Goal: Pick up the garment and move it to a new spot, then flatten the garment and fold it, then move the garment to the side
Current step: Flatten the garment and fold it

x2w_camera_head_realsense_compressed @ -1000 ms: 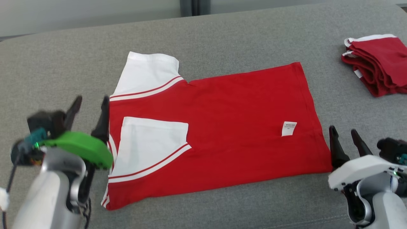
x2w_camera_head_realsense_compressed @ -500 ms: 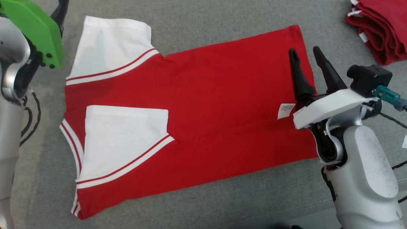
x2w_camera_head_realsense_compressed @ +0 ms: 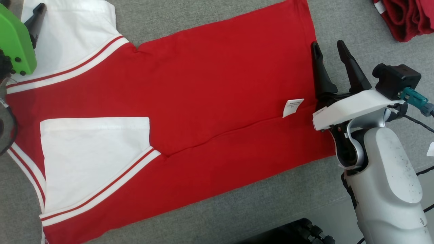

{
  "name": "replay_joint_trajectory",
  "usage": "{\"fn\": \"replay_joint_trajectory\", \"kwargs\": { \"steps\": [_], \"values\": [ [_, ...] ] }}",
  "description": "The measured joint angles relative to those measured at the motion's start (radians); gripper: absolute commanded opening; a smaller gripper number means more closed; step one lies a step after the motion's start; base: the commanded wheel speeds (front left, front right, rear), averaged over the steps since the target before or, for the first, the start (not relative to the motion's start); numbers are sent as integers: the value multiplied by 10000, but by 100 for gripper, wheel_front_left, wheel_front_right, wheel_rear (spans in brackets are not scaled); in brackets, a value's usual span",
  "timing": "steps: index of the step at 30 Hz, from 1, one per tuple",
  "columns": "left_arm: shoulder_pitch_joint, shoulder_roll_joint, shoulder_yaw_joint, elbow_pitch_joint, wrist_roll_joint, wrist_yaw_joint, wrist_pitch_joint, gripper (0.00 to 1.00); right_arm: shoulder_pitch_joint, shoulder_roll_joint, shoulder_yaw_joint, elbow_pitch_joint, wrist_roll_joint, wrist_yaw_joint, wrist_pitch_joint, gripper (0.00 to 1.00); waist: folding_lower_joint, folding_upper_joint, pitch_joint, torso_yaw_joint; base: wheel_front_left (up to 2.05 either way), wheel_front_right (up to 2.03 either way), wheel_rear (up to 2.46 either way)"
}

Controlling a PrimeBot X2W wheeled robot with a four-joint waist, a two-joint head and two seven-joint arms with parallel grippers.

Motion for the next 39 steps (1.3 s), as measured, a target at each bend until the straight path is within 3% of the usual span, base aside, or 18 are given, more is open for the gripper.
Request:
{"fn": "replay_joint_trajectory", "kwargs": {
  "steps": [5, 7, 8, 9, 14, 22, 29, 35, 36, 37, 38, 39],
  "values": [
    [-20, 142, -111, 36, 0, 2, 10, 100, -51, 0, 132, 90, 2, 0, -59, 100, 0, 0, 69, -129, 0, 0, 0],
    [-35, 121, -188, 42, -104, 2, 88, 46, -118, 0, 142, 98, -17, 0, -61, 100, 0, 0, 37, -121, 0, 0, 0],
    [-38, 96, -286, 12, -157, 2, 102, 31, -165, 0, 140, 105, -81, 0, -54, 100, 0, 0, 8, -107, 0, 0, 0],
    [-38, 84, -366, -29, -184, 2, 111, 4, -218, -2, 140, 107, -171, 0, -40, 100, 0, 0, -21, -90, 0, 0, 0],
    [36, -94, -665, -105, -263, -2, -441, 0, -860, -119, 50, 307, -826, 0, 431, 100, 0, 0, -281, 76, 0, 0, 0],
    [481, -865, -734, -506, -637, -2, -1685, 0, -2263, -1208, 130, 1684, -1323, 0, 1866, 100, -1, 0, -776, 742, 0, 0, 0],
    [600, -1076, -899, -1177, -775, -4, -2205, 0, -3253, -2362, 792, 3104, -688, 0, 3421, 100, -2, 0, -1027, 1555, 0, 0, 0],
    [611, -1183, -1112, -1555, -775, -4, -2305, 0, -3721, -2984, 1647, 3891, 203, 2, 4326, 100, -2, 0, -1043, 2102, 0, 0, 0],
    [611, -1191, -1147, -1601, -775, -4, -2330, 0, -3792, -3080, 1756, 3990, 366, 2, 4433, 75, -2, 0, -1036, 2171, 0, 0, 0],
    [611, -1198, -1179, -1657, -775, -4, -2337, 0, -3868, -3147, 1839, 4084, 558, 2, 4525, 62, -2, 0, -1027, 2232, 0, 0, 0],
    [611, -1204, -1212, -1705, -777, -4, -2372, 0, -3933, -3208, 1929, 4157, 681, 2, 4583, 37, -2, 0, -1020, 2279, 0, 0, 0],
    [611, -1208, -1244, -1741, -786, -4, -2376, 0, -3986, -3266, 2044, 4209, 756, 2, 4619, 27, -2, 0, -1014, 2316, 0, 0, 0]
  ]
}}
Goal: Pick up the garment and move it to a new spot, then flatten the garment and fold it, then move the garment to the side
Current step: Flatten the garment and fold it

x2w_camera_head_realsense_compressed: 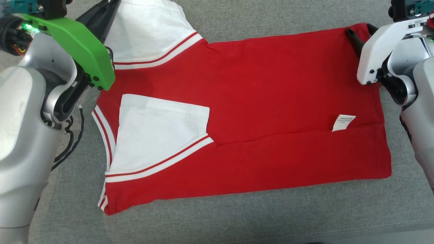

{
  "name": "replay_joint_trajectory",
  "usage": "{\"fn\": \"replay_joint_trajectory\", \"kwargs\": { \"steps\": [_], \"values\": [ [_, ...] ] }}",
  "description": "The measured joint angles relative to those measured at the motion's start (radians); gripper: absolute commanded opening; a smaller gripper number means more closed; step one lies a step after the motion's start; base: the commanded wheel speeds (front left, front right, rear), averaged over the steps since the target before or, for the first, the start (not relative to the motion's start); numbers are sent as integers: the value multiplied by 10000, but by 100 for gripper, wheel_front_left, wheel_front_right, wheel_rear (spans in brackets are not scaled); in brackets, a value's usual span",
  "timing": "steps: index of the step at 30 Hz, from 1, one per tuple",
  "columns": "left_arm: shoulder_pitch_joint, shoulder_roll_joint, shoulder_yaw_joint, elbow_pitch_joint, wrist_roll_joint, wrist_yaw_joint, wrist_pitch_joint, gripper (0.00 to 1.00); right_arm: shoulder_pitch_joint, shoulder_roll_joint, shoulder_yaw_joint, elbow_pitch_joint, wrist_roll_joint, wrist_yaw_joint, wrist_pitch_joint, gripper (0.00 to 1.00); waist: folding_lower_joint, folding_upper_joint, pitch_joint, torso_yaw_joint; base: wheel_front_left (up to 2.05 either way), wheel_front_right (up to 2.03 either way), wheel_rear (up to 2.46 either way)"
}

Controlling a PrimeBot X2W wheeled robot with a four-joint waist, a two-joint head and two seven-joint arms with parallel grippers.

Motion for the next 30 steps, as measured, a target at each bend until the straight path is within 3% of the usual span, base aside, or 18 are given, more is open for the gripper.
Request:
{"fn": "replay_joint_trajectory", "kwargs": {
  "steps": [1, 2, 11, 16, 22, 30],
  "values": [
    [0, 0, -21, -19, 0, 0, 0, 0, -40, -29, 61, 33, 59, 4, -2, 5, 0, 0, 3, 21, 0, 0, 0],
    [0, 4, -40, -42, -2, 0, -2, 0, -101, -50, 140, 82, 115, 4, -8, 0, 0, 0, 4, 30, 0, 0, 0],
    [20, 104, 23, 98, 8, 61, -359, 0, -330, 61, 389, 428, 86, 4, -1645, 0, 0, 0, -232, -79, 0, 0, 0],
    [909, 215, 176, -437, -134, 163, -761, 0, 276, -17, 836, 153, 222, 4, -2813, 0, 0, 0, -568, -133, 0, 0, 0],
    [2713, 491, 303, -1847, -372, 579, -1189, 0, 1488, -282, 867, -410, 487, 4, -3906, 0, 0, 0, -1051, -129, 0, 0, 0],
    [5146, 648, 525, -3434, -704, 1379, -1766, 0, 3412, -537, 35, -1444, 495, 4, -4673, 0, 0, 0, -1751, 15, 0, 0, 0]
  ]
}}
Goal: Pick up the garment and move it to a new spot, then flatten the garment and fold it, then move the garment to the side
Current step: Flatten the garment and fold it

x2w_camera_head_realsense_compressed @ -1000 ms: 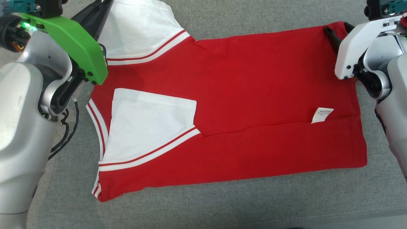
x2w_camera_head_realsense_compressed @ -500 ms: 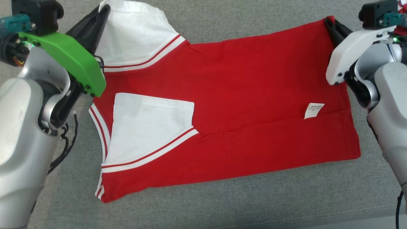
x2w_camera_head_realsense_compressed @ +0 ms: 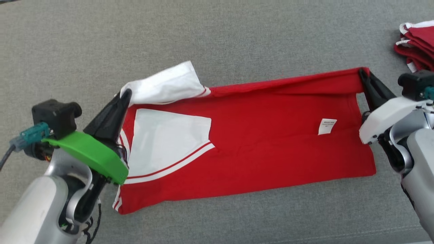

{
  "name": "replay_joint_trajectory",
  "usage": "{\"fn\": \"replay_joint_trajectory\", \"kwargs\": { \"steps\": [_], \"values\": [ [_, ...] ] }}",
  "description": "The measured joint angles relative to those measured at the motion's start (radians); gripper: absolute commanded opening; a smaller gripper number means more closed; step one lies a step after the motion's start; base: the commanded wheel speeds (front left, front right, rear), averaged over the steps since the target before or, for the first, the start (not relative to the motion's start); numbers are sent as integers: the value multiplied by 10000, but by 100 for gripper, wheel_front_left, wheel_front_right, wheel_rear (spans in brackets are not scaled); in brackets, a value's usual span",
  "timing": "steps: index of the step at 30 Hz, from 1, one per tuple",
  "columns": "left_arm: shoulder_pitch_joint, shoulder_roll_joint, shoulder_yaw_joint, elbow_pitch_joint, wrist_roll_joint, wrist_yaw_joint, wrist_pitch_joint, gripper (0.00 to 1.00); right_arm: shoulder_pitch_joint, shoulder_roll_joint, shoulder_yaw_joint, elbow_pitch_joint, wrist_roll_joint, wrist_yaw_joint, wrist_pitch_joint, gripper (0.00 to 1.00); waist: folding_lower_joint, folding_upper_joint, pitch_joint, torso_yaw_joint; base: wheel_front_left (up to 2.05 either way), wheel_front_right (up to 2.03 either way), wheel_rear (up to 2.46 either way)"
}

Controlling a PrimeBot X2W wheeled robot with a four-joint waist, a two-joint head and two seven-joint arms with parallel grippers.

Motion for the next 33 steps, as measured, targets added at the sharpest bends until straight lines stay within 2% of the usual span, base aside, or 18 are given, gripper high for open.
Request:
{"fn": "replay_joint_trajectory", "kwargs": {
  "steps": [8, 17, 23, 24, 26, 27, 28, 29, 33],
  "values": [
    [1941, -293, -69, -384, -428, 422, -571, 0, 1922, 259, -920, -1229, -374, 0, 48, 0, 0, 0, -535, 176, 0, 0, 0],
    [2765, -761, -234, 401, -679, 431, -1166, 0, 3156, 851, -1885, -2067, -884, 0, 280, 0, 0, 0, -729, 259, 0, 0, 0],
    [3032, -798, -221, 692, -796, 410, -1360, 0, 3519, 1106, -2161, -2286, -1193, 0, 351, 0, 0, 0, -801, 222, 0, 0, 0],
    [3069, -834, -253, 761, -796, 391, -1396, 0, 3580, 1164, -2169, -2291, -1266, 0, 339, 4, 0, 0, -826, 214, 0, 0, 0],
    [3152, -926, -301, 890, -803, 385, -1452, 0, 3692, 1312, -2184, -2243, -1277, 0, 320, 40, 0, 0, -894, 200, 0, 0, 0],
    [3200, -972, -324, 976, -811, 385, -1503, 16, 3748, 1365, -2190, -2219, -1289, 0, 282, 66, 0, 0, -936, 190, 0, 0, 0],
    [3247, -1011, -314, 1062, -813, 384, -1603, 49, 3806, 1394, -2205, -2205, -1321, 0, 236, 100, 0, 0, -981, 179, 0, 0, 0],
    [3291, -1041, -299, 1114, -832, 384, -1693, 100, 3852, 1421, -2228, -2190, -1335, 0, 196, 100, 0, 0, -1019, 171, 0, 0, 0],
    [3585, -1216, -92, 1174, -895, 451, -2242, 100, 4218, 1530, -2353, -2217, -1333, 0, -104, 100, 0, 0, -1274, 144, 0, 0, 0]
  ]
}}
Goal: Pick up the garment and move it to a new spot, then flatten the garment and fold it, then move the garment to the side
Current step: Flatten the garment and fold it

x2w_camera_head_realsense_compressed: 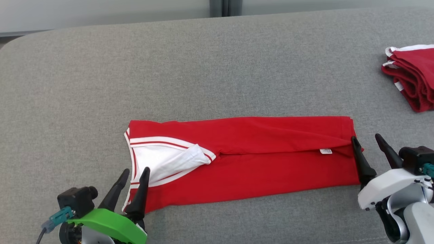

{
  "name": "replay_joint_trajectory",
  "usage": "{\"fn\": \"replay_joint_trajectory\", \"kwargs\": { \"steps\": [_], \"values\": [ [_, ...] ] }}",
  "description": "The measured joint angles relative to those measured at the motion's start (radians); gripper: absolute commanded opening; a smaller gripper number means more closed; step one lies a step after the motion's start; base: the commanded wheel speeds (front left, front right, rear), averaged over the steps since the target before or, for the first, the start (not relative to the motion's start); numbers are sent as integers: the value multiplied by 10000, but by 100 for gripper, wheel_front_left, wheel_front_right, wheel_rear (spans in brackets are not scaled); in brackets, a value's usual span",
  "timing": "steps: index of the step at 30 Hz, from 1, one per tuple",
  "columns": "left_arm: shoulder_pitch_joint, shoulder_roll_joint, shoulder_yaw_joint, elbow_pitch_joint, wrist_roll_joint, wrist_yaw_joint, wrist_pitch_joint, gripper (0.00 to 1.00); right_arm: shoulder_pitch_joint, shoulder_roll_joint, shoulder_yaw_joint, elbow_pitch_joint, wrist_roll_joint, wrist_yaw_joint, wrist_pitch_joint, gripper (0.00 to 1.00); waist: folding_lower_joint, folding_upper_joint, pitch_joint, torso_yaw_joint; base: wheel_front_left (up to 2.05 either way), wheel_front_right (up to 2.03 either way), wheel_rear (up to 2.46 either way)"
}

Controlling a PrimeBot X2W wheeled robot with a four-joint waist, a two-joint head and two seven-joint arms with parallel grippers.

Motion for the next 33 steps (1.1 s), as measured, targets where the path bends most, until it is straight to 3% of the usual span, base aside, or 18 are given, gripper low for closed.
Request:
{"fn": "replay_joint_trajectory", "kwargs": {
  "steps": [7, 15, 22, 33],
  "values": [
    [241, -318, 370, 102, 357, 594, -1172, 100, 918, 42, -412, -130, 36, 0, 109, 100, 0, 0, -594, -8, 0, 0, 0],
    [185, -729, 316, 541, 1160, 1279, -1712, 100, 737, 205, -901, -48, -61, 0, 619, 100, 0, 0, -1234, 3, 0, 0, 0],
    [-91, -926, 230, 765, 1590, 1478, -1852, 100, -174, 280, -731, 855, -284, 0, 1632, 100, 0, 0, -1359, 273, 0, 0, 0],
    [-205, -1078, 345, 1035, 1693, 1480, -1948, 100, -592, -130, -255, 2637, -642, -2, 2972, 100, 0, 0, -1158, 936, 0, 0, 0]
  ]
}}
